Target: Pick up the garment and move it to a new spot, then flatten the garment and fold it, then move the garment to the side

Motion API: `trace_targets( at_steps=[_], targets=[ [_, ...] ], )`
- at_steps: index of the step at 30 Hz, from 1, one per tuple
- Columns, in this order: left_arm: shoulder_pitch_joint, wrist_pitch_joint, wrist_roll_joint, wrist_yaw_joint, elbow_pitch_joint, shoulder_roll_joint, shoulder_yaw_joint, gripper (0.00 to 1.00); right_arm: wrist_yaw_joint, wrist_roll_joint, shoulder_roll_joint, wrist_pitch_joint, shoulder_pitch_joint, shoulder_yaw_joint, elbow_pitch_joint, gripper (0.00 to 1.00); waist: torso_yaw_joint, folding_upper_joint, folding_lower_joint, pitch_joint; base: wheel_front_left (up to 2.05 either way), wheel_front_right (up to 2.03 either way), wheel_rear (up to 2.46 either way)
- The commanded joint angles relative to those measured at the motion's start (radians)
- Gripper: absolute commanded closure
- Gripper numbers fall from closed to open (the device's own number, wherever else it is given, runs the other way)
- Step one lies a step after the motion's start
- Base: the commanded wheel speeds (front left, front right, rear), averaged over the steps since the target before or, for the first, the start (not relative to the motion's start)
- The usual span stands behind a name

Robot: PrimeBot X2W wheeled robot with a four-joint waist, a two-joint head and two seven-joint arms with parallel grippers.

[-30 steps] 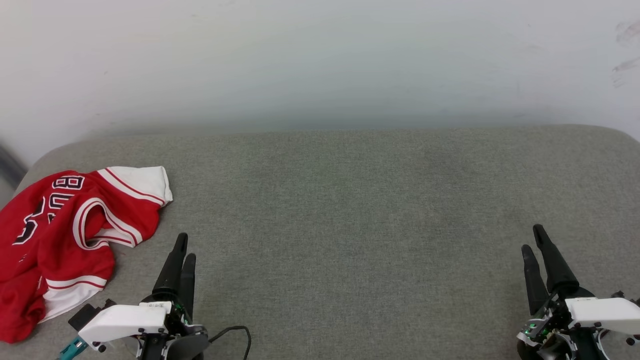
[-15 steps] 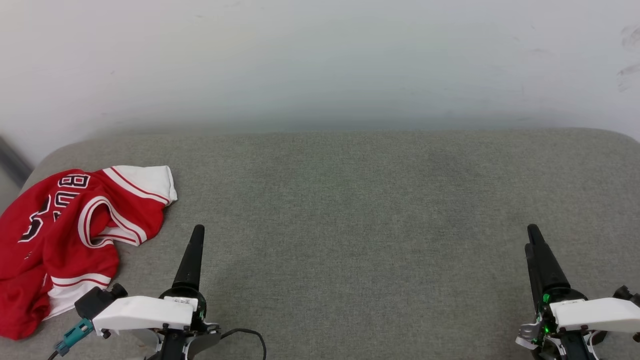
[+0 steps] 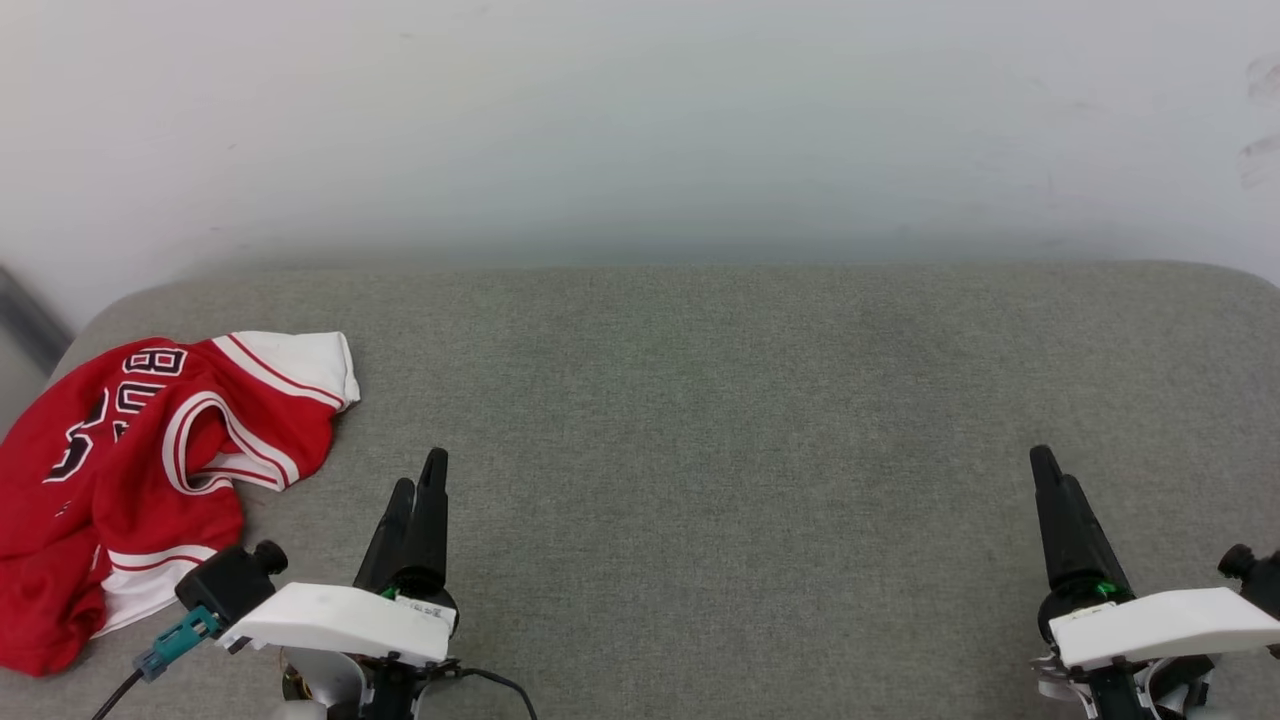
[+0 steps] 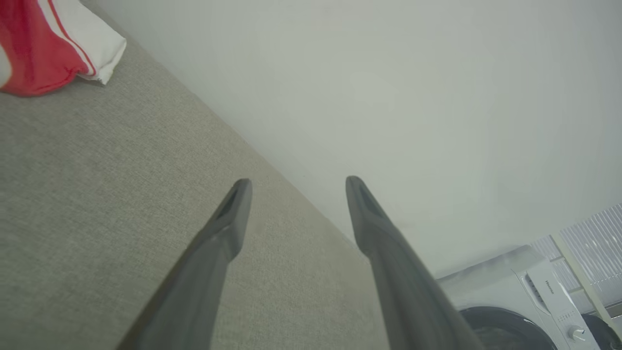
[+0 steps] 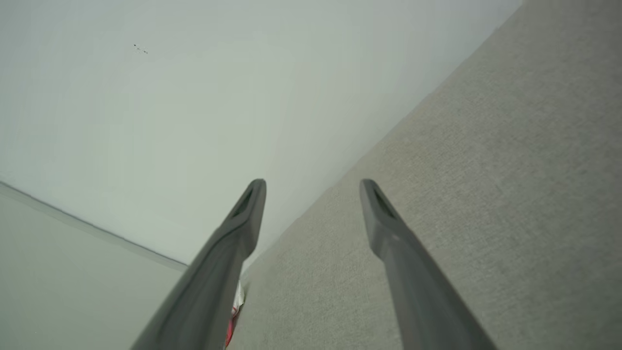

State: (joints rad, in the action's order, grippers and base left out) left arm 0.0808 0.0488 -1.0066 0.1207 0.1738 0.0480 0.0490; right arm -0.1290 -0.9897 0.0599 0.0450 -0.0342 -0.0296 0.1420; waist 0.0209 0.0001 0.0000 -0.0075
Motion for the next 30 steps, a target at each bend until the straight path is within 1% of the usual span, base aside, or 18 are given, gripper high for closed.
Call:
trace_targets(
  at_steps=[1, 9, 10, 19, 20, 30],
  targets=[
    [0.006, 0.012, 0.055, -0.004, -0.013, 0.002, 0.009, 0.00, -0.001, 0.061, 0.004, 0.006, 0.002, 0.004, -0.020, 0.00, 0.001, -0.0001, 0.0000, -0.001, 0.00, 0.00, 0.00],
    [0.004, 0.039, 0.209, -0.012, -0.002, 0.003, 0.031, 0.00, -0.001, 0.238, 0.000, 0.006, 0.011, 0.006, -0.040, 0.00, 0.005, -0.0001, 0.0000, -0.003, 0.00, 0.00, 0.00],
    [0.005, 0.048, 0.257, -0.015, 0.001, 0.004, 0.038, 0.00, -0.001, 0.295, -0.002, 0.005, 0.017, 0.006, -0.047, 0.00, 0.006, -0.0001, 0.0000, -0.004, 0.00, 0.00, 0.00],
    [0.008, 0.075, 0.377, -0.019, 0.008, 0.005, 0.056, 0.00, -0.002, 0.439, -0.004, 0.008, 0.024, 0.011, -0.065, 0.00, 0.010, -0.0001, 0.0000, -0.006, 0.00, 0.00, 0.00],
    [0.008, 0.075, 0.377, -0.019, 0.008, 0.005, 0.056, 0.00, -0.002, 0.439, -0.004, 0.008, 0.024, 0.011, -0.065, 0.00, 0.010, -0.0001, 0.0000, -0.006, 0.00, 0.00, 0.00],
    [0.010, 0.103, 0.495, -0.022, 0.017, 0.006, 0.076, 0.00, -0.002, 0.586, -0.008, 0.013, 0.033, 0.010, -0.080, 0.00, 0.014, -0.0001, 0.0000, -0.008, 0.00, 0.00, 0.00]
  ],
)
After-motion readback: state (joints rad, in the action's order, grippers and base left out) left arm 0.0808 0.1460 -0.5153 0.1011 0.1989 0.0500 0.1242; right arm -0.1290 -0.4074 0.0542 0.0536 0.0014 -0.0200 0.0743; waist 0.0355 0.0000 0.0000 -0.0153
